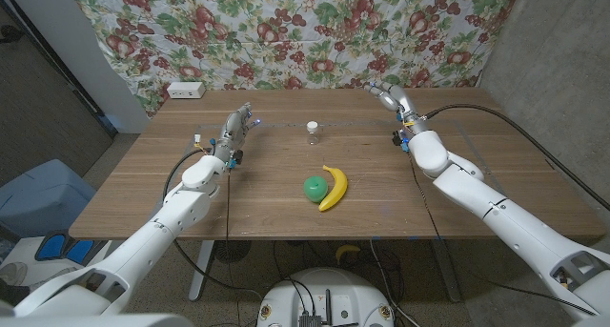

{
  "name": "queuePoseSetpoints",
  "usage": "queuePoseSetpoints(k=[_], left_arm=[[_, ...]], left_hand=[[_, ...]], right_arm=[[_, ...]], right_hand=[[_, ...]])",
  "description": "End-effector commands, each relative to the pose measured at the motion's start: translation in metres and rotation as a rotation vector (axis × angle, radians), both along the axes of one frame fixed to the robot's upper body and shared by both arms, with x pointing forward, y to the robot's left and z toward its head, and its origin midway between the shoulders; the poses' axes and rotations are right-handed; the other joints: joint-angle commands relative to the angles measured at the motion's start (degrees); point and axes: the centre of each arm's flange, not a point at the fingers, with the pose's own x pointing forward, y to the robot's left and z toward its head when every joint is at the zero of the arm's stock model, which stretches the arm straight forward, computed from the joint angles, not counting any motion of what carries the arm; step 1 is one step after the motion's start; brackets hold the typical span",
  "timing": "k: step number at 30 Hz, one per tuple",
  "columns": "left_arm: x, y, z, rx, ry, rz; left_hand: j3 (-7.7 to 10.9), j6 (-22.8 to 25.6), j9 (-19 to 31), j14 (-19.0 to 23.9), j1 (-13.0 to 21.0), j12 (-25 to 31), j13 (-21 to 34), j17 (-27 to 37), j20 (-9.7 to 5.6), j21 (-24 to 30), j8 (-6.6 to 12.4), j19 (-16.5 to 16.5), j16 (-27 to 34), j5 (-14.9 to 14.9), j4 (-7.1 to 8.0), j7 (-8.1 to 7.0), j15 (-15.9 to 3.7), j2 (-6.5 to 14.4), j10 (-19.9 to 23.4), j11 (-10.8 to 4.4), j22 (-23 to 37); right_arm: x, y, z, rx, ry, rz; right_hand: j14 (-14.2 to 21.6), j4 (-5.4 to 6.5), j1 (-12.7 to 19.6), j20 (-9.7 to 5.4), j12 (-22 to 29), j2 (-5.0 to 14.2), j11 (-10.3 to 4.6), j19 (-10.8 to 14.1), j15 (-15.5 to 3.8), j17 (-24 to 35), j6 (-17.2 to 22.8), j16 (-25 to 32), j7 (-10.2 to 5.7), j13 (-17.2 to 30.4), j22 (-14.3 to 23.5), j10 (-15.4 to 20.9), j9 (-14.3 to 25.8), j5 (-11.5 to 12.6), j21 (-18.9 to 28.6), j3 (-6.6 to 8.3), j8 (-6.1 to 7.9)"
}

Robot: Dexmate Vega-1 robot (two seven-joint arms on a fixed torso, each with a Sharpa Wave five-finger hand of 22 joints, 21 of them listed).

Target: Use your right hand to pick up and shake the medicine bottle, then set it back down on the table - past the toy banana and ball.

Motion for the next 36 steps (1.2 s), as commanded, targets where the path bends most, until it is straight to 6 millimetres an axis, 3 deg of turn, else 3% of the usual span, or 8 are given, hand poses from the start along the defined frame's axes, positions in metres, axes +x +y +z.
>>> queuePoseSetpoints(k=[1,36], left_arm=[[-0.002,-0.001,-0.002,0.0,0.002,0.0],[-0.01,0.001,-0.007,-0.001,0.0,0.0]], left_hand=[[0.16,0.2,0.2,0.4,0.4,0.1,0.2,0.1,0.01,-0.3,0.06,0.1,0.0,0.3,-0.37,0.09,0.01,3.8,0.3,0.12,0.3],[0.16,0.3,0.2,0.5,0.3,0.0,0.2,0.1,0.02,-1.0,0.02,0.3,0.0,0.2,-0.41,0.13,-0.01,3.8,0.4,0.13,0.3]], right_arm=[[-0.001,0.014,-0.001,-0.074,0.008,0.002],[-0.001,0.045,-0.012,-0.205,0.041,-0.02]], right_hand=[[0.6,0.1,0.0,-0.09,0.3,0.64,-0.12,0.6,-0.02,0.3,0.7,0.4,-0.19,0.2,0.3,0.3,0.3,0.4,-0.2,0.06,0.02],[0.6,0.04,0.7,-0.09,0.1,0.8,-0.75,0.6,-0.59,0.4,1.1,0.5,-0.59,0.3,0.3,0.5,0.3,0.6,-0.7,-0.01,-0.07]])
